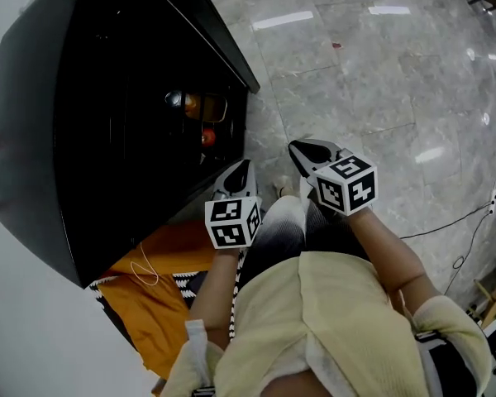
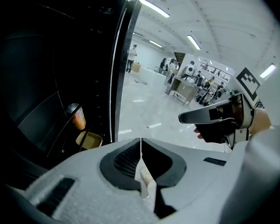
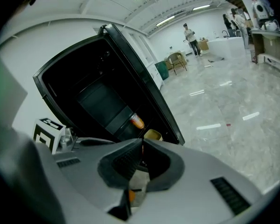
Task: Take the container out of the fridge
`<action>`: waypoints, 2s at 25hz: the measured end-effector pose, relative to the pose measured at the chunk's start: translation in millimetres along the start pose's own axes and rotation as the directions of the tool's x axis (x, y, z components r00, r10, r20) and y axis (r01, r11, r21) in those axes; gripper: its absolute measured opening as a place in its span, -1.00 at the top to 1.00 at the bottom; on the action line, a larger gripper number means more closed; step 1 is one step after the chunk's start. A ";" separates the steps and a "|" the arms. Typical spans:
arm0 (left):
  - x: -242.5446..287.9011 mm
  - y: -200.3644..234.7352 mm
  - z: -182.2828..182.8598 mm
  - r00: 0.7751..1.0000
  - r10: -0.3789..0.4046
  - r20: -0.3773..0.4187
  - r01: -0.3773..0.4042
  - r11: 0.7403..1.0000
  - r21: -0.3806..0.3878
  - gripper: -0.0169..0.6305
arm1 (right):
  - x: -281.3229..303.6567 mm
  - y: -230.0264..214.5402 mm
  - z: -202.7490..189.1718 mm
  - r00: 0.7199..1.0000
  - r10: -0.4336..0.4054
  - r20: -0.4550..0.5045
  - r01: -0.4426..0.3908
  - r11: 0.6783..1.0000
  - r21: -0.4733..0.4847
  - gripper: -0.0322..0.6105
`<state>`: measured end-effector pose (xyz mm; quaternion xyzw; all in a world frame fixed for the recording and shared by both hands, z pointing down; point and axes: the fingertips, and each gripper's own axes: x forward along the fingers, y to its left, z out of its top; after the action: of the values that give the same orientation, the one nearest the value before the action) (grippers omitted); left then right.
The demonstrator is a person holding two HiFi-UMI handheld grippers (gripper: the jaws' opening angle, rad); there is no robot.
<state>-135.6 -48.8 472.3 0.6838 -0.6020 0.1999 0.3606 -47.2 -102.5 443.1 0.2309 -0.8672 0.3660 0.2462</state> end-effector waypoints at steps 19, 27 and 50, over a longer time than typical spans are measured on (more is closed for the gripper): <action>97.7 49.3 -8.5 0.982 0.186 0.040 -0.189 0.980 0.068 0.86 | 87.5 -57.8 -18.9 0.984 0.117 -0.136 -0.122 0.992 -0.032 0.80; 140.6 85.3 -29.0 0.965 0.263 0.025 -0.264 0.962 0.074 0.86 | 128.0 -82.7 -28.1 0.976 0.140 -0.164 -0.154 0.985 -0.080 0.80; 239.1 196.7 -90.4 0.886 0.457 -0.080 -0.426 0.869 0.250 0.86 | 219.9 -129.9 -81.0 0.974 0.114 -0.195 -0.140 0.982 -0.128 0.80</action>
<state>-264.8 -147.9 750.8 0.5488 -0.6899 0.3902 0.2655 -120.7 -171.6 691.3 0.1215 -0.8769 0.3390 0.3184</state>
